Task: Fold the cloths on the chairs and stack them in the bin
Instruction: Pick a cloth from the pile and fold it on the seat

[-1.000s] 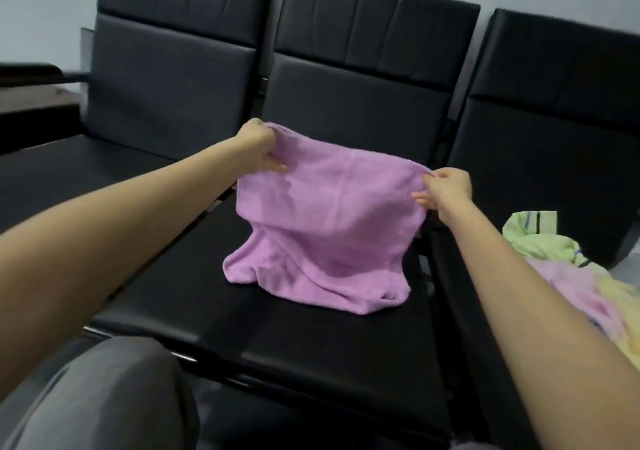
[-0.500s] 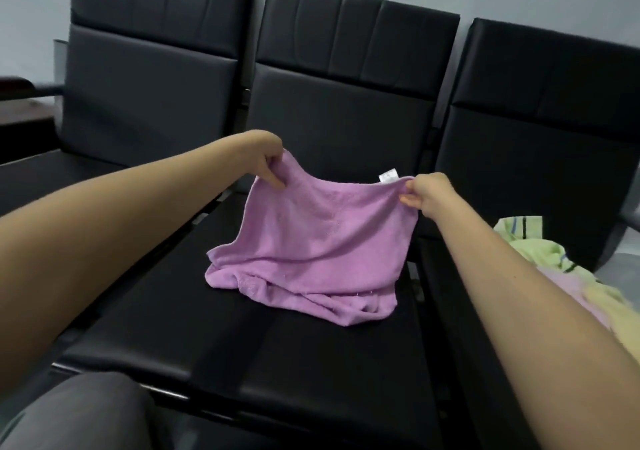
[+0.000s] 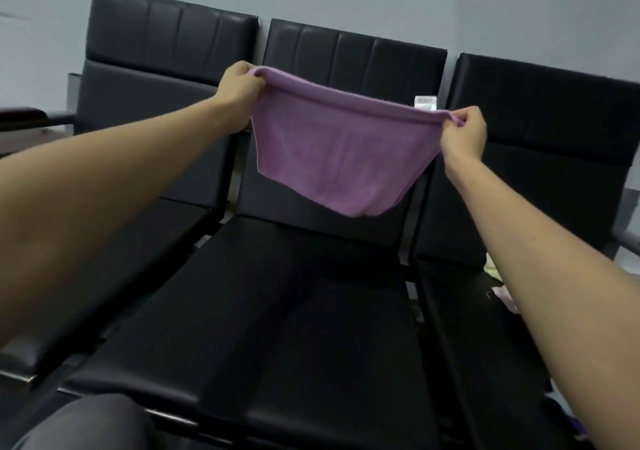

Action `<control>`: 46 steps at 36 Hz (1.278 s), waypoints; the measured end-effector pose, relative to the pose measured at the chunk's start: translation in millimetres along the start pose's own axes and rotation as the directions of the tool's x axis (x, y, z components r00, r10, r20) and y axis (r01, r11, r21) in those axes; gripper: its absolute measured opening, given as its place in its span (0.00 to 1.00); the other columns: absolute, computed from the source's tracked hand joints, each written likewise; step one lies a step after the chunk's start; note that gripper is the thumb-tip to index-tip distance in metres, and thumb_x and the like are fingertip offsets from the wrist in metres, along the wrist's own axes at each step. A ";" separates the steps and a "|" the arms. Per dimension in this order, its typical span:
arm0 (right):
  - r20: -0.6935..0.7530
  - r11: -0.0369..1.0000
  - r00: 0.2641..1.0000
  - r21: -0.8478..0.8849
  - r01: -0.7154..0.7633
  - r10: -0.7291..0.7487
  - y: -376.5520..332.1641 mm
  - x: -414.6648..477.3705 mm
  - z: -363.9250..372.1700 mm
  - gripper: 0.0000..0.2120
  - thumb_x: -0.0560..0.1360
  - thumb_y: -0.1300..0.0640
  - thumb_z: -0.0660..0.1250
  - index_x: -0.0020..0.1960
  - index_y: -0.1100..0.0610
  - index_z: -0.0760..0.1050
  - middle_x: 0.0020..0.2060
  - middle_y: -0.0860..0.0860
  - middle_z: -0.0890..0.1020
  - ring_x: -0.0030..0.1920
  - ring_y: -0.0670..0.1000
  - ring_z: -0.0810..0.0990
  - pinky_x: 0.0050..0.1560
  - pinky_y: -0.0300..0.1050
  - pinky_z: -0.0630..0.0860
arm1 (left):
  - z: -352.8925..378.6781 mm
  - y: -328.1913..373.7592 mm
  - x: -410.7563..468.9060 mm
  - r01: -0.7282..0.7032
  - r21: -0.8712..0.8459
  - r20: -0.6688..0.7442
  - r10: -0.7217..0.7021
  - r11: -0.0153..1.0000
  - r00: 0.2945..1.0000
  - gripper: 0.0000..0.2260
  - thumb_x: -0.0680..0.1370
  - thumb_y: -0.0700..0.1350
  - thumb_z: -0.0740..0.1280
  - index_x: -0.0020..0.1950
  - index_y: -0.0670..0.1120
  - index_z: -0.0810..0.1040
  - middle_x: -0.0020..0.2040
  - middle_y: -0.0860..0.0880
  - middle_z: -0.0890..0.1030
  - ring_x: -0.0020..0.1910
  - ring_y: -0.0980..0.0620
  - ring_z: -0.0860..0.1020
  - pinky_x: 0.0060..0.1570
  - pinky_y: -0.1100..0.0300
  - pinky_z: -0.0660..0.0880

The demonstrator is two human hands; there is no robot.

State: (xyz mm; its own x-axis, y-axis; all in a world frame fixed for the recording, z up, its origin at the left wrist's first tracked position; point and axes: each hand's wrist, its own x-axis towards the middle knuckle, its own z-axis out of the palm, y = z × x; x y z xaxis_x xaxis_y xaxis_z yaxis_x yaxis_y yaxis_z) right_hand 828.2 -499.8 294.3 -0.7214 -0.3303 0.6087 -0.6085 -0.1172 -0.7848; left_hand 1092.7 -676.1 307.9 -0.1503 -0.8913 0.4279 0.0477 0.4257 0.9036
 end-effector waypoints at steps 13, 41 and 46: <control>0.662 0.658 -0.078 -0.750 -0.064 0.746 39.2 -70.2 -75.2 0.18 0.78 0.74 0.54 0.40 0.64 0.79 0.38 0.57 0.84 0.39 0.49 0.84 0.39 0.37 0.80 | -84.6 -38.5 -104.2 -0.124 0.880 0.474 -0.865 0.459 0.165 0.09 0.79 0.31 0.61 0.54 0.42 0.74 0.56 0.42 0.79 0.58 0.46 0.79 0.63 0.53 0.73; 0.640 0.589 -0.128 -0.587 0.556 0.758 83.3 -245.6 23.9 0.32 0.73 0.55 0.71 0.71 0.44 0.58 0.69 0.53 0.61 0.66 0.56 0.69 0.65 0.51 0.71 | -31.6 -133.0 -193.3 -0.414 0.858 0.391 -0.909 0.303 0.146 0.17 0.78 0.37 0.65 0.67 0.45 0.73 0.63 0.45 0.74 0.60 0.48 0.74 0.60 0.55 0.75; 0.741 0.645 -0.088 -0.511 0.568 0.665 101.2 -235.8 28.1 0.15 0.77 0.59 0.64 0.60 0.51 0.64 0.58 0.52 0.65 0.53 0.52 0.70 0.55 0.45 0.73 | -21.5 -144.0 -188.1 -0.454 0.838 0.409 -0.899 0.302 0.157 0.16 0.78 0.39 0.65 0.66 0.46 0.74 0.61 0.47 0.73 0.53 0.51 0.73 0.57 0.58 0.76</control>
State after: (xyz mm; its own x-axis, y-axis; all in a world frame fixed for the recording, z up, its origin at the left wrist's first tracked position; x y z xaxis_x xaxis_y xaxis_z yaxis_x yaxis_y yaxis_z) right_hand 946.0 -460.1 68.1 -0.0965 -0.7434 -0.6619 -0.9713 0.2154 -0.1004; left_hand 1135.3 -573.2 97.7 -0.4703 -0.4587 -0.7539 -0.7452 0.6641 0.0608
